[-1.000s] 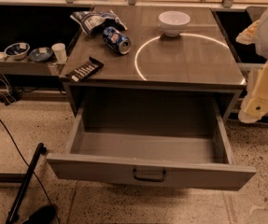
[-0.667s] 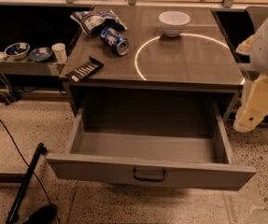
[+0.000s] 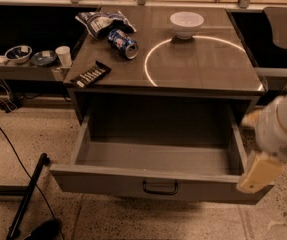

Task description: Close top drawer

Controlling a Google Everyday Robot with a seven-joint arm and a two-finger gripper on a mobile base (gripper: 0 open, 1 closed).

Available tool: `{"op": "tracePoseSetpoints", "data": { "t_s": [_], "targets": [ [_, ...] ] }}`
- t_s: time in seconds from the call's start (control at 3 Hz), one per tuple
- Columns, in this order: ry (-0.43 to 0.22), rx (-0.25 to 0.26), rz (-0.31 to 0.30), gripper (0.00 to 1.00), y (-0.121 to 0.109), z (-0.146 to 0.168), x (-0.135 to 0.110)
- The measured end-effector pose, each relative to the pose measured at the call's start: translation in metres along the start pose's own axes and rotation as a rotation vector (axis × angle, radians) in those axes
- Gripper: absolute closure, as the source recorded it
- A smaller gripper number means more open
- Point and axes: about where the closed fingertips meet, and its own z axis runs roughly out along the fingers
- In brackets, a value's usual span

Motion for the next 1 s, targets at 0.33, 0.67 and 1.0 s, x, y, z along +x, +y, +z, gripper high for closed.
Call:
{"op": "tracePoseSetpoints", "data": {
  "t_s": [0.33,0.67,1.0],
  "targets": [
    [-0.020,-0.106,0.004,0.42,0.049,0.047,0.025],
    [-0.014,-0.128,0.002,0.65,0.060,0.055,0.031],
    [-0.014,-0.128,0.002,0.89,0.060,0.055,0.031]
  ]
}}
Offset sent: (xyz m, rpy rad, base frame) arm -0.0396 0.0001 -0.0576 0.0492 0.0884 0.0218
